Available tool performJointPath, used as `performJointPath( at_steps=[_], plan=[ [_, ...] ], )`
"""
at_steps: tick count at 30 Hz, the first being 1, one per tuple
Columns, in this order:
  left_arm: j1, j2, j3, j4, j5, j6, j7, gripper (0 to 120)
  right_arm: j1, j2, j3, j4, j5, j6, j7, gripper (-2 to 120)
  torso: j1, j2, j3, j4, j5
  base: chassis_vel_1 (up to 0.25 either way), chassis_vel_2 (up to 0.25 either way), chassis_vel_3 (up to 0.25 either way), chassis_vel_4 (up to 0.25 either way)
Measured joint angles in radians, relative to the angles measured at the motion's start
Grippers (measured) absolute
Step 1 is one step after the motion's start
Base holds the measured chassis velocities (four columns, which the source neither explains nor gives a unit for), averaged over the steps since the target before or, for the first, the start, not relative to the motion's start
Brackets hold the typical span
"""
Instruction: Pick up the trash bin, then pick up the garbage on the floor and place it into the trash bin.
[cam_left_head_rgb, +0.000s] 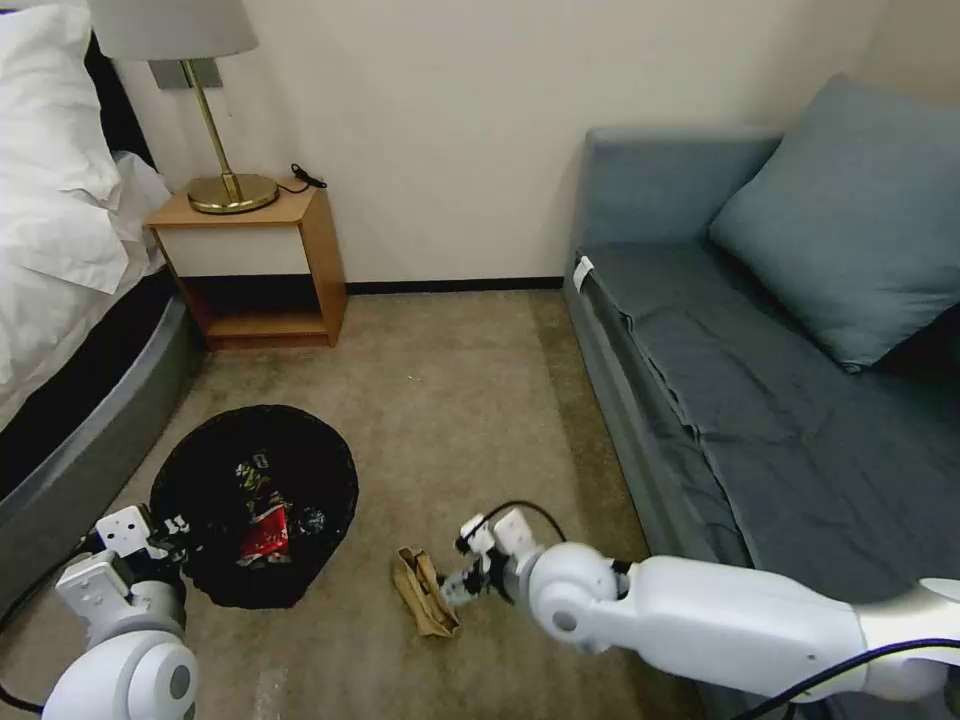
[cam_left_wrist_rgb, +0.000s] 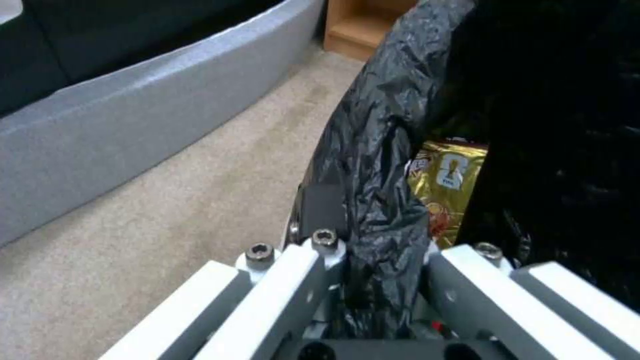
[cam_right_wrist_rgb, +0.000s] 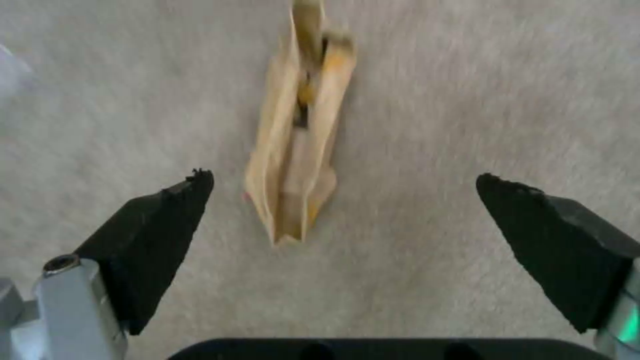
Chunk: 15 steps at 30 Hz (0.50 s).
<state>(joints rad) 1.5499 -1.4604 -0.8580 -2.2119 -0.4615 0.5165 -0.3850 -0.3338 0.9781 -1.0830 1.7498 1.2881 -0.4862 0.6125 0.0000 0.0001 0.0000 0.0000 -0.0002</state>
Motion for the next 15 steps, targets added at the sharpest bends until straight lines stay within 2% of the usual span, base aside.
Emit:
performJointPath(
  at_steps=[7,15],
  plan=[
    [0.007,-0.002,-0.006,-0.002,-0.005,-0.003,0.001,2,0.003,0.121,-0.053,-0.185,-0.019,0.043,-0.027,95,0.0,0.0,0.0,0.0001,0.0001,0.0,0.0,0.0,0.0],
    [0.011,-0.002,-0.014,-0.004,-0.013,-0.007,0.002,2,0.008,0.219,-0.102,-0.293,-0.036,0.071,-0.05,90,0.0,0.0,0.0,0.0001,0.0001,0.0,0.0,0.0,0.0]
  ],
)
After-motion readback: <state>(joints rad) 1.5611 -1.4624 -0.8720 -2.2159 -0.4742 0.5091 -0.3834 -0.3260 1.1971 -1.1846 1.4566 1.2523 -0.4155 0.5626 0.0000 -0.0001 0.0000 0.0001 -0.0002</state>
